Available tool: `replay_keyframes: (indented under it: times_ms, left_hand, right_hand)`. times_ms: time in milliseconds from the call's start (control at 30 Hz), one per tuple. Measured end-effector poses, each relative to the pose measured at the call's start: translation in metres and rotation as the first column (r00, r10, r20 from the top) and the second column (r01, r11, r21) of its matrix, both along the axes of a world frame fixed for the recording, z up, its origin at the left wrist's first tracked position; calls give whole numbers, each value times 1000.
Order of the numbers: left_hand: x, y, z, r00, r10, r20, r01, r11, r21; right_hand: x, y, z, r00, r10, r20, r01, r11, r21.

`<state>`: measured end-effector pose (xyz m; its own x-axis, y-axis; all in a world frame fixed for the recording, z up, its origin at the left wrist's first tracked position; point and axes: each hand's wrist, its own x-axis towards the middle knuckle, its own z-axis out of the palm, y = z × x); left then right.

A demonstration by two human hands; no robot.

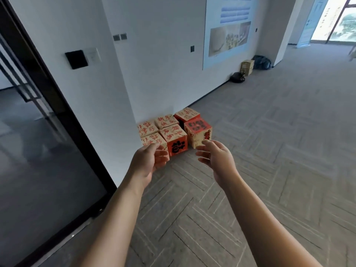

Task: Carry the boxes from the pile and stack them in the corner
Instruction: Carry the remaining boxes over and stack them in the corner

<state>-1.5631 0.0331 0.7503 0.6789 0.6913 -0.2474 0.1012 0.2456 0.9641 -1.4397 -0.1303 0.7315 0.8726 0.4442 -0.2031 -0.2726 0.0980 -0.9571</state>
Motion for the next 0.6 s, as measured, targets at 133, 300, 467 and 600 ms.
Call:
replay_keyframes:
  times_ms: [133,300,467,600]
  left_hand:
    - [51,46,5,997,74,2,-74,997,-14]
    - [116,124,-7,986,168,3,-168,985,-36]
    - [202,228,-29,979,204,26,-203,978,-36]
    - [284,305,-34,980,197,-4,-197,979,-58]
  right_hand:
    - [65,55,9,998,60,-2,-60,998,-17]
    - [143,136,-5,994,104,20,-103,993,-52]
    - [229,238,-25,987,156,48,-148,980,-129]
    - [300,312,-27,985,160,59,-149,975,-165]
